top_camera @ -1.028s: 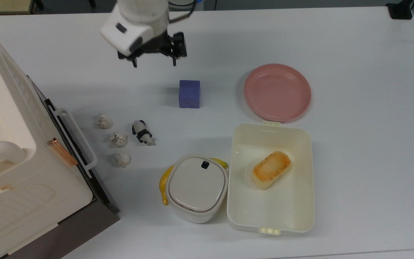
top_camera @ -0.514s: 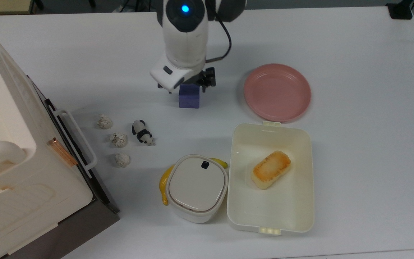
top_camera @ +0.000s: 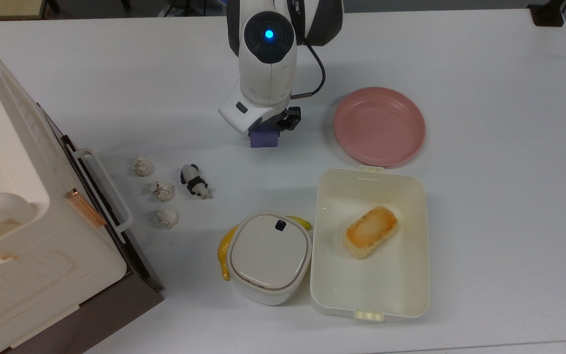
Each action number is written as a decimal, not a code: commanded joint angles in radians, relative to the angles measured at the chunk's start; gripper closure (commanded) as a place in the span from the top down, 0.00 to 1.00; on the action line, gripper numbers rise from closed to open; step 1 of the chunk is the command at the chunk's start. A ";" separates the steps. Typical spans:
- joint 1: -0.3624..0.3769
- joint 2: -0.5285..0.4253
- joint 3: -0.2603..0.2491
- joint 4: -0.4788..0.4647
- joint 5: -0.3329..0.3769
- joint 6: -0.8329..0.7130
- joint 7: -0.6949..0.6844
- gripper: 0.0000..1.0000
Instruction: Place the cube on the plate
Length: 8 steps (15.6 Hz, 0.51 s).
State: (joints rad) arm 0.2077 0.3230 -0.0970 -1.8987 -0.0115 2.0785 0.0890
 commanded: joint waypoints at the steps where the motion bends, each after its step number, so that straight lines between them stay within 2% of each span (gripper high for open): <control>1: 0.002 -0.061 0.051 0.053 0.030 -0.167 0.032 0.08; 3: 0.002 -0.074 0.095 0.088 0.085 -0.179 0.130 0.12; 4: 0.013 -0.070 0.132 0.108 0.087 -0.173 0.215 0.27; 6: 0.039 -0.064 0.183 0.110 0.081 -0.135 0.299 0.32; 7: 0.057 -0.059 0.192 0.110 0.082 -0.109 0.349 0.34; 8: 0.087 -0.044 0.192 0.110 0.081 -0.091 0.406 0.42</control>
State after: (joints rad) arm 0.2321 0.2618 0.0793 -1.7838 0.0578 1.9363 0.3523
